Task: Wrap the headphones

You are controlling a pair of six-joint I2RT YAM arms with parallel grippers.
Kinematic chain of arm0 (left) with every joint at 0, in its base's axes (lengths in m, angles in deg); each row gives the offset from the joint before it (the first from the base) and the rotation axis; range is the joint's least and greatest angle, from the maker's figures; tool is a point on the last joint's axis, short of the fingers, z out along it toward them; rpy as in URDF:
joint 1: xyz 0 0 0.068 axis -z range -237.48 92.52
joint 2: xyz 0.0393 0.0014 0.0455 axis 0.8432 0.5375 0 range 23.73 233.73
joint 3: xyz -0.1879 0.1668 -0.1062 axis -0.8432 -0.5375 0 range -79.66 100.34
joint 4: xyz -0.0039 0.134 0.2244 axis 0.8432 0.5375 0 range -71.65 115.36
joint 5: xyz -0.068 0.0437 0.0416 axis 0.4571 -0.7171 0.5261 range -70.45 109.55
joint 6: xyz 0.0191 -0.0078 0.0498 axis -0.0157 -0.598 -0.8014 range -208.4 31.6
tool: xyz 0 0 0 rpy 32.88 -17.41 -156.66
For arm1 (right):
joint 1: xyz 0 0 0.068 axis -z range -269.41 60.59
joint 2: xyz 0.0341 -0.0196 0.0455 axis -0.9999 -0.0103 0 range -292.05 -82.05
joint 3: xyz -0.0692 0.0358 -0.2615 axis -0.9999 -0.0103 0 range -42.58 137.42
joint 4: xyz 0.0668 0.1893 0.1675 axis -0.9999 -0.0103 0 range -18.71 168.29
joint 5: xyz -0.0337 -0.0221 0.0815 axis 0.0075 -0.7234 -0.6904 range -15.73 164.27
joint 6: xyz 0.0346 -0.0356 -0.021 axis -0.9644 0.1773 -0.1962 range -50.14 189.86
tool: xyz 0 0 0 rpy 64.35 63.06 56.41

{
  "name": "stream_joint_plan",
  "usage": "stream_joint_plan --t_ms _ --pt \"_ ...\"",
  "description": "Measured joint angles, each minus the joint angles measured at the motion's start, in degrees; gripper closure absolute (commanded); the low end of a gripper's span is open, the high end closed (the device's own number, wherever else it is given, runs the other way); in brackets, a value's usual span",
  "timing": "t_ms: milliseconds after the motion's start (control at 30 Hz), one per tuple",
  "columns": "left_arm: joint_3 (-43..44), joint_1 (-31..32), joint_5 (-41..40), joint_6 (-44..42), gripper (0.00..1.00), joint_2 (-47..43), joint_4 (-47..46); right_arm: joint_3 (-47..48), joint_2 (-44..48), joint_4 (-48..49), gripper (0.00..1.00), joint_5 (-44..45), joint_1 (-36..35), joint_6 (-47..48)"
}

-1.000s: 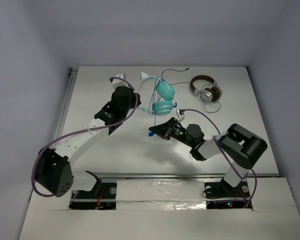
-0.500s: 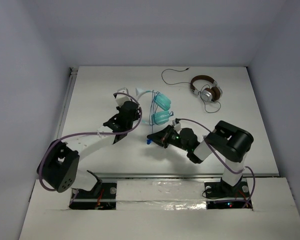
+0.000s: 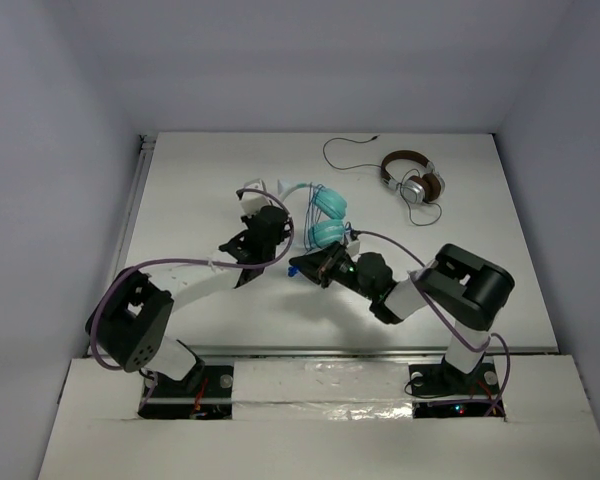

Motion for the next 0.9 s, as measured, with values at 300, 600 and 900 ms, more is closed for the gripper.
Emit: stream_joint_plan --t_ms 300,600,900 --pt "-5.79 1.14 -1.22 3.65 1.0 -3.5 -2.8 2.82 2.14 -0.72 0.84 6.78 -0.7 -0.24" --pt "-7.54 1.4 -0.85 5.42 1.0 -5.64 -3.23 3.5 2.23 -0.7 0.82 14.08 -1.64 -0.83" --pt "-8.2 1.73 -0.63 6.12 1.0 -5.68 -3.23 3.5 1.86 -0.72 0.79 18.82 -2.16 -2.4"
